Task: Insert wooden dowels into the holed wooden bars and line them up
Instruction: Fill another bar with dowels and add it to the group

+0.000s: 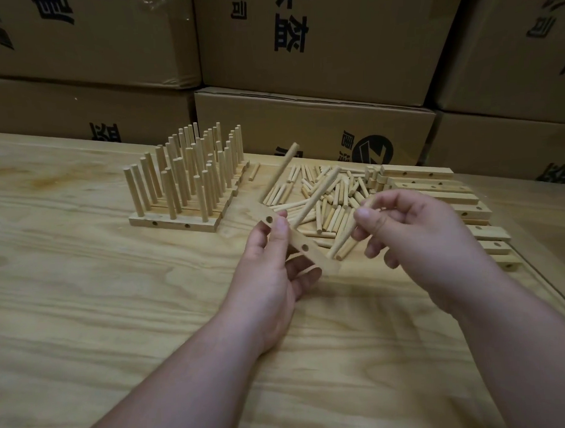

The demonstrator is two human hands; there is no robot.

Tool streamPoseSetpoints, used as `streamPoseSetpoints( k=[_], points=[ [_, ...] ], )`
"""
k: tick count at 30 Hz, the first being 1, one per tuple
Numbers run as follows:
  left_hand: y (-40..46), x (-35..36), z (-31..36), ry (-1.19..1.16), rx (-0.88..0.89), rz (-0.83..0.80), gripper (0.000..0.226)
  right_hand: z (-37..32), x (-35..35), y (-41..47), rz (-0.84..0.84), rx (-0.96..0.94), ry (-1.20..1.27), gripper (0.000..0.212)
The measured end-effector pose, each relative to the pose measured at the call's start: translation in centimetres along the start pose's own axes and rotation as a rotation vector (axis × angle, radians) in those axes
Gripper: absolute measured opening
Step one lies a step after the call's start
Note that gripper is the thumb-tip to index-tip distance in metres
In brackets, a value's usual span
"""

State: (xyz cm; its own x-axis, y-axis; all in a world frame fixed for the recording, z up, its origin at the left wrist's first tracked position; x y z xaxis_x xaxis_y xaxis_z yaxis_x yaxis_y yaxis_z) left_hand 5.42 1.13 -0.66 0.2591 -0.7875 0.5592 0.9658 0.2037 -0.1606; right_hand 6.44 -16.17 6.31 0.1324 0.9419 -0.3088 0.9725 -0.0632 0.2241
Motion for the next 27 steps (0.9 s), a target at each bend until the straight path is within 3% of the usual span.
streamPoseSetpoints(
  k=[5,9,14,27],
  points=[
    [-0.1,0.0,0.1,-0.053,-0.001,-0.01,0.022,0.8,0.1,0.2,0.024,0.007,-0.062,0.031],
    [0.1,-0.2,0.1,-0.075,-0.013,0.005,0.021,1.5,1.0,-0.1,-0.069,-0.012,-0.219,0.019],
    [0.5,-0.4,-0.1,-0.105,-0.021,0.015,0.021,2.0,1.7,-0.3,-0.041,-0.031,-0.29,0.014],
    [0.2,-0.3,0.0,-0.111,-0.062,-0.007,0.025,2.8,4.3,-1.7,0.03,-0.105,-0.029,0.013]
  ],
)
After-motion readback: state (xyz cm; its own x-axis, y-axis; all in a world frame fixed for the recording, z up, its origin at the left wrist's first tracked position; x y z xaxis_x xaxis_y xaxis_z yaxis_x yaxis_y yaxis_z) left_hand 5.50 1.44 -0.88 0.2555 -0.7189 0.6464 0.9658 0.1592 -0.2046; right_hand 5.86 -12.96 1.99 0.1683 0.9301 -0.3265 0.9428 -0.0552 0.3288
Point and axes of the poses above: each hand's wrist, its own y-axis towards the middle knuckle, its own x-axis out of the palm, z = x × y, the point moved 1 cm from there along y, towards the middle knuckle, and after that the axes turned 9 degrees about z, right-handed, at the moved point
